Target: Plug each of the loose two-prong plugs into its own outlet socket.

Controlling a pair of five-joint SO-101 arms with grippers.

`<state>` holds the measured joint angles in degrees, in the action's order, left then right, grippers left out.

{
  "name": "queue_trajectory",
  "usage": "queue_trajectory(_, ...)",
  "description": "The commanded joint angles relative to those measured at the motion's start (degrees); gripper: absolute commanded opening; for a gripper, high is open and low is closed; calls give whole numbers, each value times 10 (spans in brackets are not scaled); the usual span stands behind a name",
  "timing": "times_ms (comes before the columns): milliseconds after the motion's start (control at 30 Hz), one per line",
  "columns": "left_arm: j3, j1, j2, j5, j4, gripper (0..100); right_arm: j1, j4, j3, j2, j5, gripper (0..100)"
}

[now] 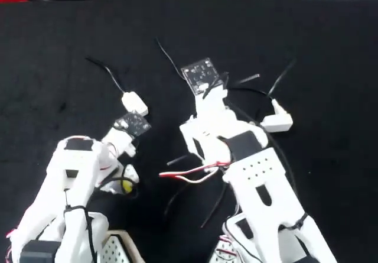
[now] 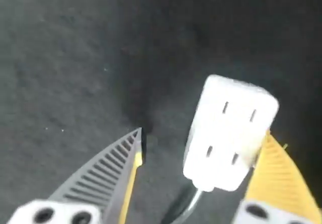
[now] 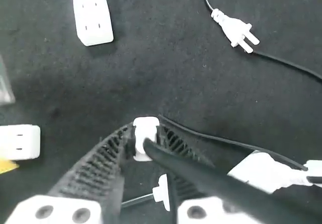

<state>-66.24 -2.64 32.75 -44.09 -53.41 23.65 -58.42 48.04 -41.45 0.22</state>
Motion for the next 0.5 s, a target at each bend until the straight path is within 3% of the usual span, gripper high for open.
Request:
queue_trajectory(0,3,5,0,40,25,341,-7,-2,-34,1,-4,11)
queue_trajectory(267,2,41,-3,45,-20,233,-6,-2,-34,1,-7,12)
queue_trajectory(467,22,79,-2,84,-49,224,-6,-3,-34,1,-7,12)
